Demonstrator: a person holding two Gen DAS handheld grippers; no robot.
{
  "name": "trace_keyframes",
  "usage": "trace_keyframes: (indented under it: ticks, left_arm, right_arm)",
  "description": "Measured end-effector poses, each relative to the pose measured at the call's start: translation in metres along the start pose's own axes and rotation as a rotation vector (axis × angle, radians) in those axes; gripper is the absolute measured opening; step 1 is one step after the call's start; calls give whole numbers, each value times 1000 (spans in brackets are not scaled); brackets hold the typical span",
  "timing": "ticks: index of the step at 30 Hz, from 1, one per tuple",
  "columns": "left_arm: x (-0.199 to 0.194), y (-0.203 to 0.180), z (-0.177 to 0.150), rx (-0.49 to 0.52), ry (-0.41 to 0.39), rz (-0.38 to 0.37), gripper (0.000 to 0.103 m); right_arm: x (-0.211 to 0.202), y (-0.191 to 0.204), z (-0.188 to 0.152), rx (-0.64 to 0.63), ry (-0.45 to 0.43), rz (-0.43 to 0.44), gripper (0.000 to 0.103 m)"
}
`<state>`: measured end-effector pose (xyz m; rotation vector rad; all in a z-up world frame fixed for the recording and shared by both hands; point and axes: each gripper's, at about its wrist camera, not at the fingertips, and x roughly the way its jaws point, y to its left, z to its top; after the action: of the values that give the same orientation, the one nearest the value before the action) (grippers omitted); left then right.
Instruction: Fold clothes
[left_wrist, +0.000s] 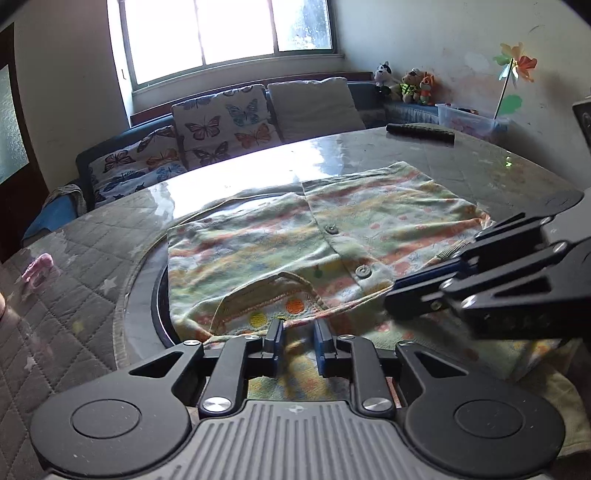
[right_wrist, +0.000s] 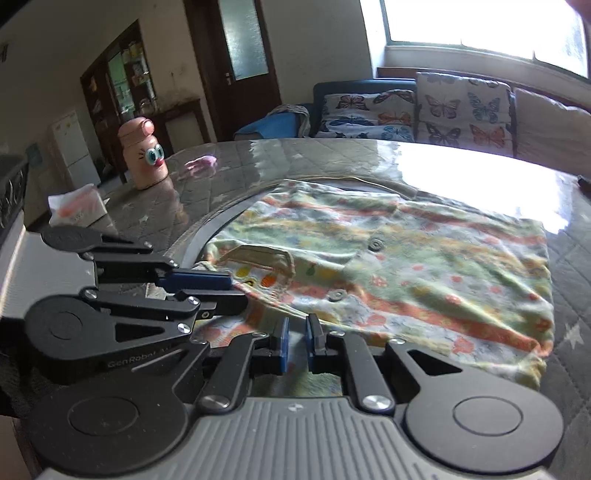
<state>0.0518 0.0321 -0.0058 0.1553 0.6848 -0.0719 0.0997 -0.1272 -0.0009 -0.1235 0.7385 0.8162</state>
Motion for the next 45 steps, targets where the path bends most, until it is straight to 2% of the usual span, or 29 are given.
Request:
trace_keyframes:
  ticks: [10,16,25,29,38,40,45]
  left_arm:
    - [-28,-18,-11,55,-32,-43,40]
    - [-43,-26,-28,88,-33,-40,44]
    - [-67,-14,-46,73,-22,-5,45]
    - [-81,-17,-53,132,-15,-18,46]
    - [-96,-44,-73,348,-26,-74,59]
    - [-95,-51,-74,374,-39,-82,62]
    - [-90,-63,-69,403,-83,-117,63]
  right_arm:
    - [-32,-5,-23,10,13,-4,19]
    - [-53,-13,-41,47,3,-18,21]
    - [-72,-19,-54,79,-9,-45,24]
    - [-72,-22,-57,88,-11,-36,24]
    - [-83,-23,-57,113,-11,-20,26]
    - [-86,-22,-57,105,-12,-27,30]
    - [-93,-22,-61,75,-5,-51,35]
